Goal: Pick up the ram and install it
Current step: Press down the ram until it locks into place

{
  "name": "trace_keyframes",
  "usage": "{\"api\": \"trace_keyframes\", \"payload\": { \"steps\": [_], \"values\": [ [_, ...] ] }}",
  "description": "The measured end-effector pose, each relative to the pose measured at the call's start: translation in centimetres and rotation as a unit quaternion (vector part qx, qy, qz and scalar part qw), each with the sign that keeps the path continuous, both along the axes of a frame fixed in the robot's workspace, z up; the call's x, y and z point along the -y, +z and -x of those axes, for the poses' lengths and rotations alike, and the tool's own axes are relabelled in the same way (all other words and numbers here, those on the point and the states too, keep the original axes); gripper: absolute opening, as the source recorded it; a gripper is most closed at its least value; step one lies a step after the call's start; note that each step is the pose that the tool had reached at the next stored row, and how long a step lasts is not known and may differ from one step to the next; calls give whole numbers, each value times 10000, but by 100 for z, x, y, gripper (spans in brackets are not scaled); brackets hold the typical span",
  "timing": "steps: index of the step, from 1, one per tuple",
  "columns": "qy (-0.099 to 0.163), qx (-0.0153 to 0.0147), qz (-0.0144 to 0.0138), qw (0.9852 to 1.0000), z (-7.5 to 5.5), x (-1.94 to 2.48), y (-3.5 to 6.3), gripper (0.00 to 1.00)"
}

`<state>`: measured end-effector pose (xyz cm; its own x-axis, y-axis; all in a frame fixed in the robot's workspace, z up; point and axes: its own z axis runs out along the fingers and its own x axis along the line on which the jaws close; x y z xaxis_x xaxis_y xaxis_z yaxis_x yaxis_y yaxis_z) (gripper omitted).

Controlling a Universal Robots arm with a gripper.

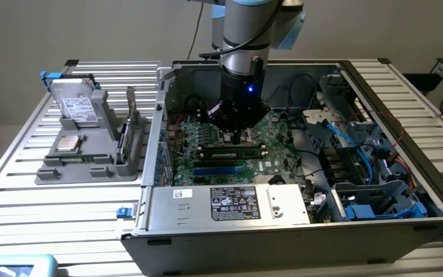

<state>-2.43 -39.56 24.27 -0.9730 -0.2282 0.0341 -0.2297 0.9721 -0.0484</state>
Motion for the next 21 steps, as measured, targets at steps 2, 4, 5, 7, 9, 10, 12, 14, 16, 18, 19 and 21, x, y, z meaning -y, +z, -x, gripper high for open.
{"api": "trace_keyframes", "payload": {
  "steps": [2,4,5,7,9,10,12,14,16,18,19,21],
  "values": [
    [-98,6,25,9999,0,-1,0,11],
    [-171,12,86,9998,1,0,0,11],
    [-203,17,121,9997,0,0,0,11],
    [-266,25,197,9994,0,0,0,11],
    [-332,37,259,9991,0,0,0,11],
    [-371,44,279,9989,0,0,0,11],
    [-448,58,307,9985,0,0,1,11],
    [-538,71,316,9980,0,1,2,11],
    [-640,84,315,9974,0,0,3,11],
    [-896,114,315,9954,0,0,5,11],
    [-951,119,315,9949,0,0,5,11],
    [-1064,130,315,9937,0,0,6,11]
  ]
}}
